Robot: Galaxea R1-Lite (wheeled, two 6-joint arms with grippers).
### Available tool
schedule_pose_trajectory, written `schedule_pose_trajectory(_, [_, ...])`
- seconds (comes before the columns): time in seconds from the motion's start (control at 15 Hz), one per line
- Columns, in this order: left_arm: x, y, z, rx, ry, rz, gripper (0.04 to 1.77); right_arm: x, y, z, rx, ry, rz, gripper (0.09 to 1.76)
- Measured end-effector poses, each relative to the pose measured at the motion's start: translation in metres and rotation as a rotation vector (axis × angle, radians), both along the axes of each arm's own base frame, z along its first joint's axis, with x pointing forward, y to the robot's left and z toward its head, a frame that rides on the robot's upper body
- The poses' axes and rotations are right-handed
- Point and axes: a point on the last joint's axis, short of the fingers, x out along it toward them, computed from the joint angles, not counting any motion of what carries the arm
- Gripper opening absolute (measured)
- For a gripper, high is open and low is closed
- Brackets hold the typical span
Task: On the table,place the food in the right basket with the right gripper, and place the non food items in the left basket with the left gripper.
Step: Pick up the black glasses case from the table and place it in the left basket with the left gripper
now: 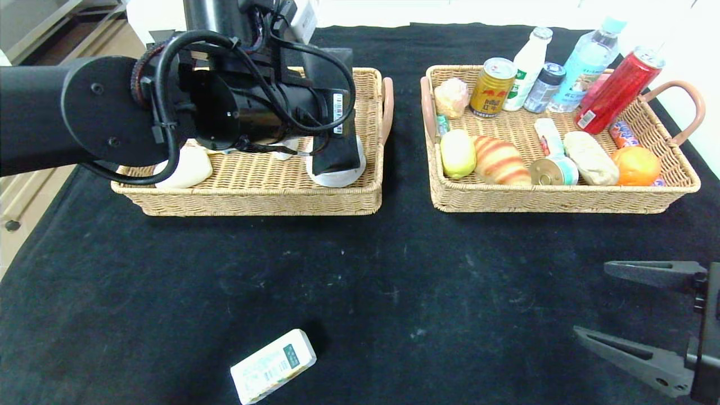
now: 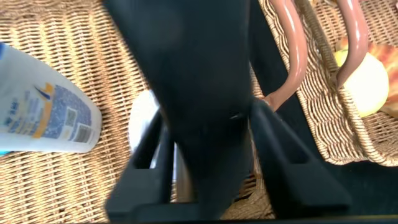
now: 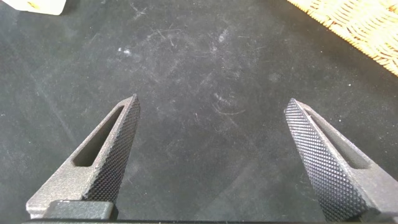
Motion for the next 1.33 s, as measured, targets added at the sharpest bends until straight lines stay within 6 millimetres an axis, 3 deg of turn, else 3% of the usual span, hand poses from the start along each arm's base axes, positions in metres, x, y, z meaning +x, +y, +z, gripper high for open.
schedule_pose_trajectory(0.27, [0.001, 0.000, -0.001, 0.001, 0.002, 0.002, 1.23, 0.000, 0.000, 0.000, -0.001, 0.001, 0.000, 1.71])
schedule_pose_trajectory(0.53, [0.001, 0.000, -0.002, 0.002, 0.007, 0.003, 1.42, 0.000, 0.000, 0.000, -0.001, 0.002, 0.000, 1.71])
schedule_pose_trajectory(1.07, [-0.011, 0.005, -0.012, 0.079, -0.003, -0.002, 1.61, 0.001, 0.000, -0.001, -0.002, 0.006, -0.001, 1.71])
schedule_pose_trajectory(1.33, [-0.039, 0.011, -0.016, 0.104, 0.029, -0.043, 1.65, 0.002, 0.000, -0.002, -0.005, 0.010, -0.001, 1.71])
